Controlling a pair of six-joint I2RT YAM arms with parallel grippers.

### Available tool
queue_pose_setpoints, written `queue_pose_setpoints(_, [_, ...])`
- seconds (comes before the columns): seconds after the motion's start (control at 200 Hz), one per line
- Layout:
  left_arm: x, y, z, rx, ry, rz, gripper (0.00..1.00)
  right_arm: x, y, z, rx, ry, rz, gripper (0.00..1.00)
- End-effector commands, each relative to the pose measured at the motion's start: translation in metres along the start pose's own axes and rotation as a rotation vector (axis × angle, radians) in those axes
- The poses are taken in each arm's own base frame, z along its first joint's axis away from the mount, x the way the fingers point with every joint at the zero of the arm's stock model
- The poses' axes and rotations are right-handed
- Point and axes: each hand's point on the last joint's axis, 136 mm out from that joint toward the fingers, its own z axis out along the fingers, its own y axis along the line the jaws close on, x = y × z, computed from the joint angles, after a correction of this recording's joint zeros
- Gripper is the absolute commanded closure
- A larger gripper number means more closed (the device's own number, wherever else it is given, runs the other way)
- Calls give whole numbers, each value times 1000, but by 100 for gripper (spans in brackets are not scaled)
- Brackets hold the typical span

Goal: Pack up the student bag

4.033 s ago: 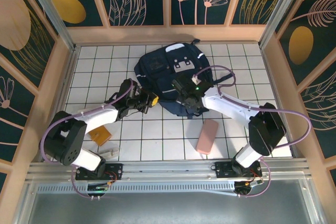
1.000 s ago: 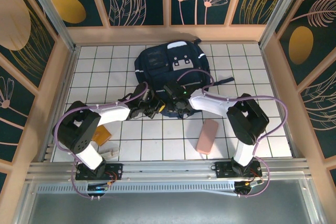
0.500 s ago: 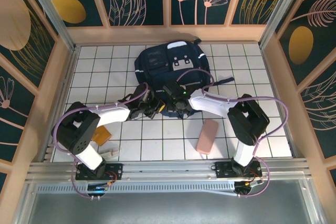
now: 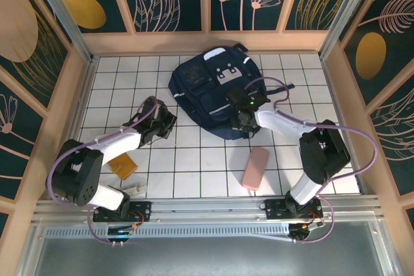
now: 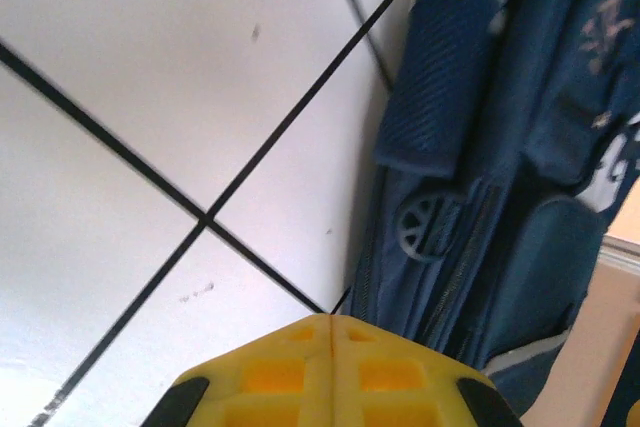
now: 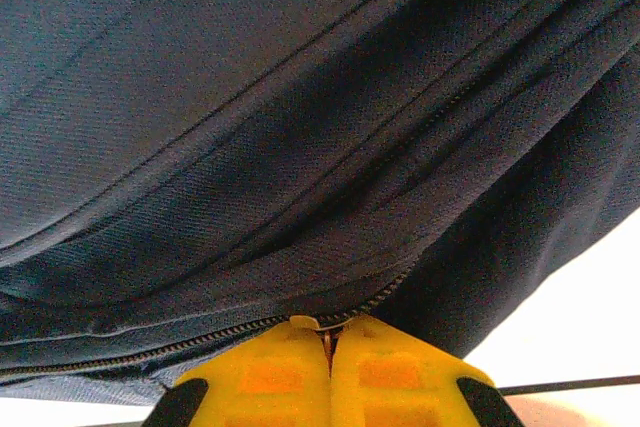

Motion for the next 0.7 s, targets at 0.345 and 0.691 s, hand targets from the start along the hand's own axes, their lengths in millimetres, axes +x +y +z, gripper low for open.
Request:
queue_pose_setpoints(0.345, [109, -47, 1, -29, 324, 34, 49, -11, 140, -74, -548, -26, -172, 100])
queue_pose_setpoints(0.691, [96, -22, 8, -134, 222, -60, 8, 13, 172, -76, -631, -8, -228, 100])
